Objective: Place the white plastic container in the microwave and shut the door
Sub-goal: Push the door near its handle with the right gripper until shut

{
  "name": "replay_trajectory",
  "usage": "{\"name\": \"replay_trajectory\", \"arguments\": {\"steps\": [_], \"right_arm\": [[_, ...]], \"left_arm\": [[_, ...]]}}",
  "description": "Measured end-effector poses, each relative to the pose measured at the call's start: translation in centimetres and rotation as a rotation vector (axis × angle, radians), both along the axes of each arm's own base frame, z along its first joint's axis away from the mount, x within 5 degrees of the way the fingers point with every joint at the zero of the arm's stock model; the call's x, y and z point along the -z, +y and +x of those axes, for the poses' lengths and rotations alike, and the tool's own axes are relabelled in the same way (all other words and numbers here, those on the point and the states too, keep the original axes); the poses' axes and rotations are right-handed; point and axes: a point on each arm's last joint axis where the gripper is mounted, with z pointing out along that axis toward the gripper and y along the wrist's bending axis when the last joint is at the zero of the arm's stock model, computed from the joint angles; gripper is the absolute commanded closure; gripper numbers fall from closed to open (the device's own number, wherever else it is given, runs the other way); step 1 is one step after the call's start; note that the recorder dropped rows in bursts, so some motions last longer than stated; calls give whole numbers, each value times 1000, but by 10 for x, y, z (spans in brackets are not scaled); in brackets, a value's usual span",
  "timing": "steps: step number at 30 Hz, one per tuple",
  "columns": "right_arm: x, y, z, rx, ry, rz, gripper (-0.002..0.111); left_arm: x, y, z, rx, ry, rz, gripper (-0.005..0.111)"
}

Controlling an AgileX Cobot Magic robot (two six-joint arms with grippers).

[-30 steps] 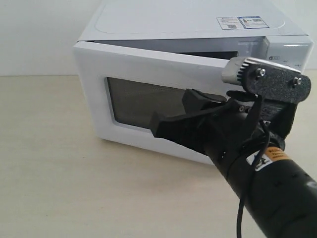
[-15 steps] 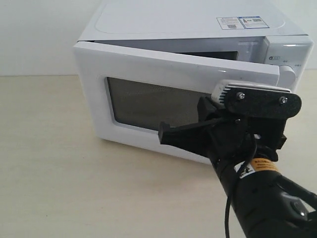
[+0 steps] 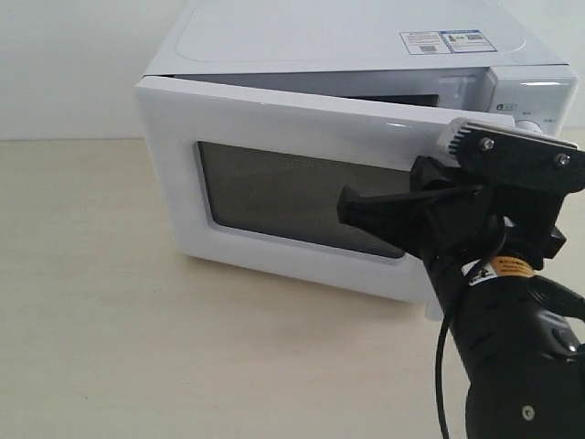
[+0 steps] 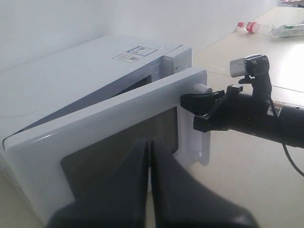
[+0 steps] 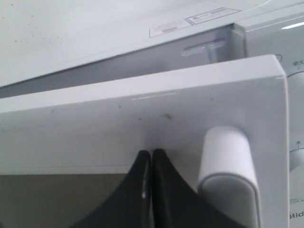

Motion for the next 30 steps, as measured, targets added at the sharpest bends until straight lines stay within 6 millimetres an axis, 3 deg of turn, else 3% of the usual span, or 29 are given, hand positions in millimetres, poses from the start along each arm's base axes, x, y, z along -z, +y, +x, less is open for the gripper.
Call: {"name": "replay_trajectory", "arguments": {"steps": [15, 30], "right_arm": [[-11, -18, 27, 90, -22, 30, 109], [-7, 7, 51, 70, -48, -61, 109]], "left_arm": [[-1, 0, 0, -3, -1, -10, 103], [-1, 0, 0, -6, -3, -11, 103]]}}
